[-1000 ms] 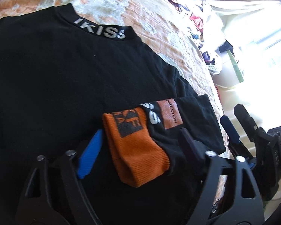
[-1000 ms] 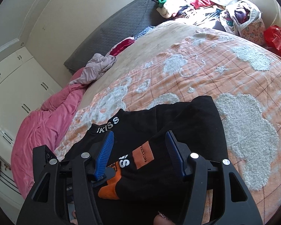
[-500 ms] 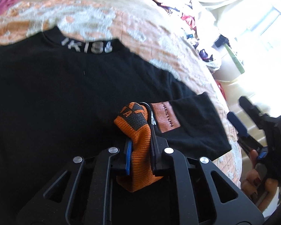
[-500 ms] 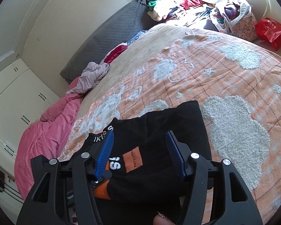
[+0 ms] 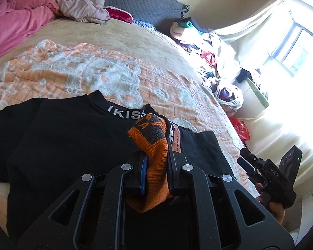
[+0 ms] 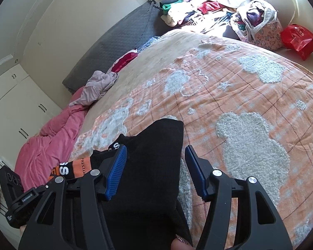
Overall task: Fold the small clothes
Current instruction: 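Lower the cuff onto the shirt body and open the right gripper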
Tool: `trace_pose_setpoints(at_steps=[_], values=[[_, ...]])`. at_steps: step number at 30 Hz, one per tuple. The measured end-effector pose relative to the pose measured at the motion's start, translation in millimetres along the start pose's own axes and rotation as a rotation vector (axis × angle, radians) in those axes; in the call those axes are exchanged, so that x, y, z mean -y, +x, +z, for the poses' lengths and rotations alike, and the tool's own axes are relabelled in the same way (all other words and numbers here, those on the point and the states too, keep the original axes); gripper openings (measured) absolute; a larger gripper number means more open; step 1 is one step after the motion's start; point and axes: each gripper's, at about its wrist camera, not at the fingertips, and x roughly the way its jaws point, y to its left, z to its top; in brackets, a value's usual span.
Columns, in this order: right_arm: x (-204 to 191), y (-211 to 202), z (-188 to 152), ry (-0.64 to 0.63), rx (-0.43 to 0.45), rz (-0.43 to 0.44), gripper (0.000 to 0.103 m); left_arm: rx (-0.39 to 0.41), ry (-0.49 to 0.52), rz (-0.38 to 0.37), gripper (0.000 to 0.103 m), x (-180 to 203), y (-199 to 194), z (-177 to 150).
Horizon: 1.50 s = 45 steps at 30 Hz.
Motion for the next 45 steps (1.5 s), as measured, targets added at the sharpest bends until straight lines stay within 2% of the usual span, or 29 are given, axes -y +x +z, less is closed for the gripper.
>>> trace_pose_setpoints(at_steps=[8, 19, 26, 35, 38, 45], values=[[-7.6, 7.8, -5.0, -0.035, -0.022, -0.009, 0.057, 0.048, -0.013, 0.055, 0.008, -24.2, -21.5, 12.5], [-15.1, 18.3, -10.9, -0.071, -0.049, -0.022, 0.057, 0.004, -0.065, 0.104, 0.008, -60.6, -18.5, -0.9], [-28.4, 26.9, -18.7, -0.141, -0.069, -0.04, 0.057, -0.005, -0.066, 0.126, 0.012, -71.6, -19.7, -3.9], [-60.2, 41.5, -39.6, -0.281, -0.12, -0.019, 0.057, 0.047, -0.018, 0.199, 0.019, -70.5, -34.2, -3.3], [-71.6, 48.5, -49.0, -0.336, -0.145, -0.021, 0.057, 0.008, 0.0, 0.198, 0.022, -69.3, -25.5, -6.4], [-82.2, 63.5, -65.3, -0.43, -0.207, -0.07, 0.057, -0.161, 0.066, 0.257, 0.022, -74.8, 17.0, -28.9]])
